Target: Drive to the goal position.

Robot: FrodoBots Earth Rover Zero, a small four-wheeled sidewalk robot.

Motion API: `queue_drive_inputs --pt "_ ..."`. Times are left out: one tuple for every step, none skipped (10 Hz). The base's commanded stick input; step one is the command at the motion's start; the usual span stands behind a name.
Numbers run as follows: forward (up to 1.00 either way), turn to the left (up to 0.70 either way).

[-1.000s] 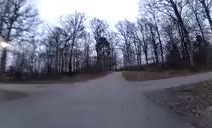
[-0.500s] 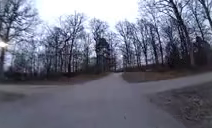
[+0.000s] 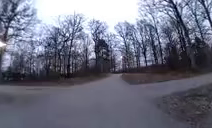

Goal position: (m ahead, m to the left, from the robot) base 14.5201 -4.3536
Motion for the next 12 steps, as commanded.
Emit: queue_drive_inputs --pt "0.70 0.00" --pt "0.70 0.00" --pt "0.70 0.00" --pt "0.70 0.00" --pt "0.70 0.00" --pt "0.70 0.00" --pt "0.70 0.00" --pt "0.70 0.00" --pt "0.70 0.00" --pt "0.70 0.00" --pt "0.70 0.00" --pt "0.56 0.00"
